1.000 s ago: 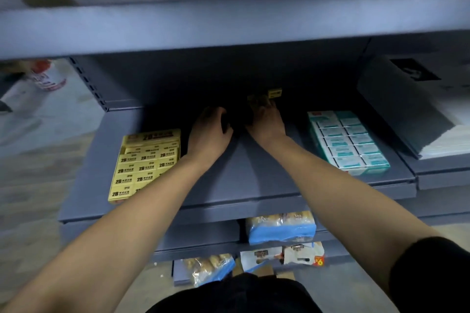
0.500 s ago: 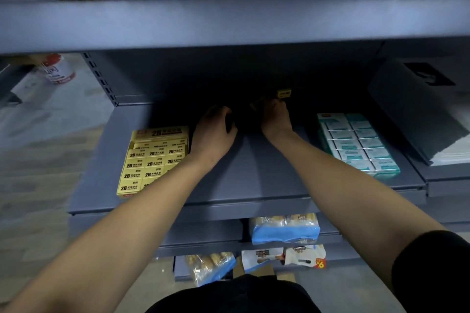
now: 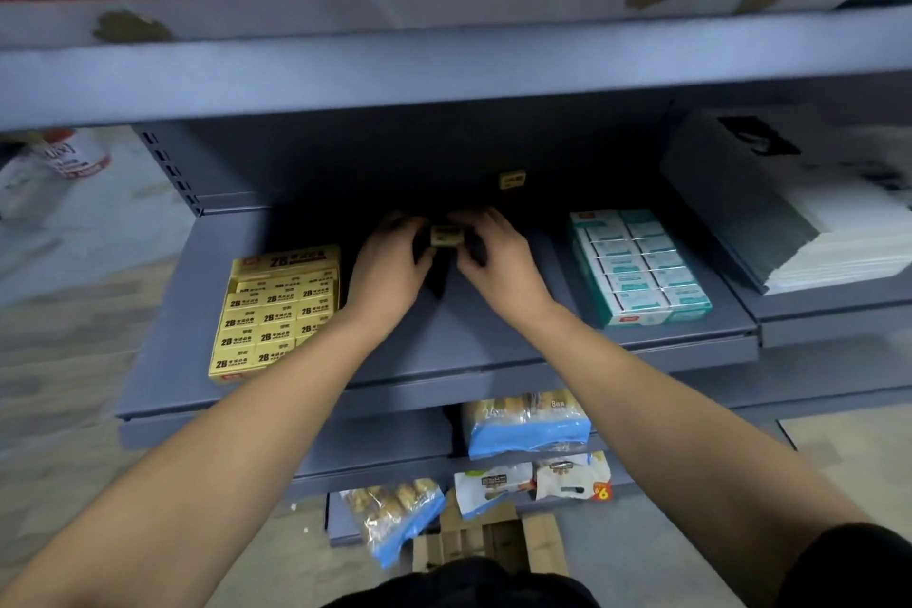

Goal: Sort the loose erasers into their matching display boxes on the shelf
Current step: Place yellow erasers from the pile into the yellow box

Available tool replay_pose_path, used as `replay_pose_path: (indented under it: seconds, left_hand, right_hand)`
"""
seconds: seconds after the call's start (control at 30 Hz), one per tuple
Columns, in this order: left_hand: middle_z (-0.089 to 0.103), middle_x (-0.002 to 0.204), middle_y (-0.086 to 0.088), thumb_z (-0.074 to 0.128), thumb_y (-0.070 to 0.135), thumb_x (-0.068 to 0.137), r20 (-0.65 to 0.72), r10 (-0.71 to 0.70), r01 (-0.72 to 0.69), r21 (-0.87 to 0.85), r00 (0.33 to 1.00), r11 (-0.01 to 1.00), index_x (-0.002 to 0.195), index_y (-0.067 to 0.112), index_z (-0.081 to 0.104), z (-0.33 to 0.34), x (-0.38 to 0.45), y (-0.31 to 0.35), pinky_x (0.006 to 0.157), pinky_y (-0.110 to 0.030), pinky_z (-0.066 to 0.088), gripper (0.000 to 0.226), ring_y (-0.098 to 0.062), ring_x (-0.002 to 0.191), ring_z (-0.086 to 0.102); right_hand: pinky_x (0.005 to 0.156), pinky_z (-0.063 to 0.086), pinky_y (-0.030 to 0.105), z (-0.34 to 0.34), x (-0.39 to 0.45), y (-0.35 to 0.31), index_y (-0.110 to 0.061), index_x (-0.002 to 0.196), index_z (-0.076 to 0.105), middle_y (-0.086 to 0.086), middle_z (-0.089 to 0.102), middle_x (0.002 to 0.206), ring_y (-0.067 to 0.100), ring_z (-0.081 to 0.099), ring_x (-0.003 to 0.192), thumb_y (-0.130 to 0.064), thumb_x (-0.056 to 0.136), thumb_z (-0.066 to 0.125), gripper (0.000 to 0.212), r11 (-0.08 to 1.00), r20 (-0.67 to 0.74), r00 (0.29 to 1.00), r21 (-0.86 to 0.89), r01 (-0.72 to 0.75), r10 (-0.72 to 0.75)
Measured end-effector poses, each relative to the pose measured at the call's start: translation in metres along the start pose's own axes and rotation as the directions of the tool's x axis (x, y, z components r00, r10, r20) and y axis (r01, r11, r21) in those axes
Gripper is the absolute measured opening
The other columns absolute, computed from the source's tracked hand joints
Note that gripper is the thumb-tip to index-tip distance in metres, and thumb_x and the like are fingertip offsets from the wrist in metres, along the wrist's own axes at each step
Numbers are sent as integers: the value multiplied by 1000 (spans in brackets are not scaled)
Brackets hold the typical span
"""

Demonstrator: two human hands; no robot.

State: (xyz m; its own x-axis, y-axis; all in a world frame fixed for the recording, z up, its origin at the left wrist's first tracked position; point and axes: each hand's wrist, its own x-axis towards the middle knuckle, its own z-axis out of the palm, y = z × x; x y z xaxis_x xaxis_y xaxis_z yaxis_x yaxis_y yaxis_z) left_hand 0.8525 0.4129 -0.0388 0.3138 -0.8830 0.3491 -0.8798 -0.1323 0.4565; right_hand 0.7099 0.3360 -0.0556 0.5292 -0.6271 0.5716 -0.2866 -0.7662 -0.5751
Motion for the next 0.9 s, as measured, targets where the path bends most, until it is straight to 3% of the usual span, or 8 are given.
replay_pose_path:
  seconds: [0.13, 0.3, 0.4, 0.5, 0.63, 0.77, 0.83, 0.9]
  left_hand:
    - [59, 120, -6, 60, 18, 92, 1, 19, -19, -49, 1000, 999, 118, 14, 63, 2, -6, 7, 85, -34, 49, 27, -23, 106, 58]
    - [60, 116, -3, 62, 19, 90, -18, 39, -41, -100, 999, 994, 116, 17, 61, 1, -12, 9, 81, -28, 47, 26, -19, 103, 58]
    - [62, 112, -1, 64, 18, 88, -33, 53, -57, -124, 998, 991, 112, 18, 61, 1, -15, 8, 81, -32, 49, 24, -18, 102, 58]
    - [62, 112, 0, 65, 18, 88, -48, 52, -58, -133, 997, 989, 112, 19, 60, -1, -16, 9, 82, -34, 50, 24, -17, 102, 58]
    - [62, 110, -1, 67, 19, 86, -58, 36, -42, -114, 998, 993, 110, 18, 59, -3, -16, 13, 77, -32, 49, 25, -16, 97, 58]
    - [59, 111, -2, 69, 17, 85, -27, 63, -64, -72, 998, 995, 106, 15, 62, -1, -17, 16, 75, -29, 47, 23, -18, 96, 57]
    - [59, 116, -4, 68, 17, 86, -29, 47, -49, -67, 998, 997, 114, 14, 59, -2, -18, 17, 81, -32, 49, 29, -21, 102, 58]
    - [58, 124, -6, 66, 15, 88, -35, 54, -57, -82, 998, 995, 126, 16, 55, -4, -18, 18, 88, -34, 48, 40, -23, 111, 56]
  right_hand:
    - [89, 42, 13, -8, -11, 1, -6, 121, 60, 10, 59, 117, 20, 58, 107, 0, 84, 64, 38, 1000, -15, 1000, 15, -23, 23]
    - [93, 46, 25, -11, -18, 2, -5, 123, 59, 10, 59, 118, 21, 58, 110, -2, 86, 64, 38, 1000, -24, 999, 15, -26, 26]
    - [91, 50, 31, -10, -21, 2, -8, 126, 57, 7, 61, 117, 18, 59, 106, -6, 89, 63, 37, 994, -17, 996, 55, -90, 91]
    - [85, 53, 27, -10, -21, -1, -12, 128, 55, 4, 66, 109, 13, 63, 97, -14, 90, 65, 39, 965, 18, 974, 135, -225, 225]
    - [93, 53, 36, -11, -12, -10, -17, 119, 59, 3, 69, 108, 13, 65, 102, -21, 90, 66, 30, 777, 149, 874, 407, -481, 463]
    - [89, 56, 40, -15, -5, -17, -10, 123, 60, 11, 66, 115, 21, 65, 106, -9, 95, 56, 27, 533, 219, 818, 665, -523, 531]
    - [82, 58, 34, -19, -2, -18, -10, 126, 58, 10, 66, 112, 19, 66, 101, -8, 94, 58, 32, 557, 204, 834, 660, -504, 512]
    - [74, 56, 24, -21, 0, -19, -10, 125, 58, 5, 69, 99, 10, 68, 86, -10, 90, 65, 35, 671, 163, 866, 572, -473, 472]
